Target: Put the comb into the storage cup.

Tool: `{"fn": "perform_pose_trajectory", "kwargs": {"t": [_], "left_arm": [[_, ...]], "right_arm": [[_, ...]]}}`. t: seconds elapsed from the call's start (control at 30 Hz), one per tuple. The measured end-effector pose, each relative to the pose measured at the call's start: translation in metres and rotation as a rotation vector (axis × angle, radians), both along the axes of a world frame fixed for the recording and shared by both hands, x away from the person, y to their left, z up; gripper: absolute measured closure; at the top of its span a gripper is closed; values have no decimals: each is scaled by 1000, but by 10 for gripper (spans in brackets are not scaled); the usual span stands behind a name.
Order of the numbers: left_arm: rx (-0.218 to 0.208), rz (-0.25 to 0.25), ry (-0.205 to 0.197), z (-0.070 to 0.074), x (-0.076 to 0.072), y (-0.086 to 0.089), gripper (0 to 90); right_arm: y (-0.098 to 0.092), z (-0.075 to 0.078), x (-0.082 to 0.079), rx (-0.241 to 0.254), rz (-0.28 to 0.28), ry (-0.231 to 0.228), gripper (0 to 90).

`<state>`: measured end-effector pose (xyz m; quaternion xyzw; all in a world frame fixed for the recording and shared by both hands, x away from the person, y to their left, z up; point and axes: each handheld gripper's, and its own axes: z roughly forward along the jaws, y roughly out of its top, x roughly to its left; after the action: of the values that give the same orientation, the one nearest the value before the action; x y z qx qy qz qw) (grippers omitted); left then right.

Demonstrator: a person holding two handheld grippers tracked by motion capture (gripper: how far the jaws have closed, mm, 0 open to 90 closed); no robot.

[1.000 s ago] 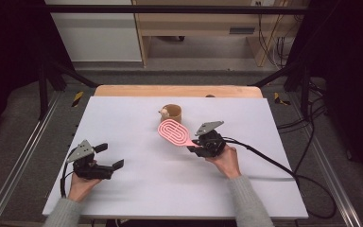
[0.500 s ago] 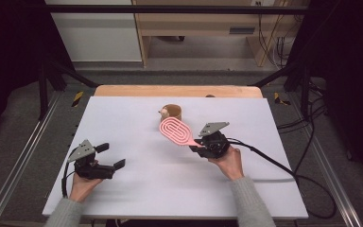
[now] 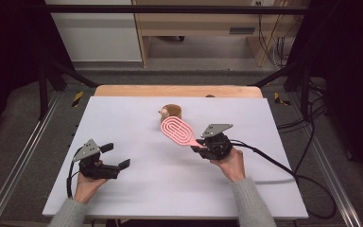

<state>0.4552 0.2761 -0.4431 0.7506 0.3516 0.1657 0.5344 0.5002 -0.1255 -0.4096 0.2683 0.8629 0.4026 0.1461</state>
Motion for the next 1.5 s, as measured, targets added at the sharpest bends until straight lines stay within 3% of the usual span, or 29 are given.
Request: {"fn": "perform_pose_trajectory", "kwargs": {"t": [0.43,0.77,1.1,1.5], "left_arm": [[-51,10,14,7,2,-3,5],[-52,4,19,15,8,-11,5],[-95,-15,26,20,17,-35,5],[-113,-25,37,22,23,-51,4]], "right_arm": [[-7,-2,-4,35,-21,-2,696],[-13,2,-15,68,-32,-18,696],[-15,0,-18,85,-30,-19,696],[-17,-3,-20,92,-35,-15,696]]}}
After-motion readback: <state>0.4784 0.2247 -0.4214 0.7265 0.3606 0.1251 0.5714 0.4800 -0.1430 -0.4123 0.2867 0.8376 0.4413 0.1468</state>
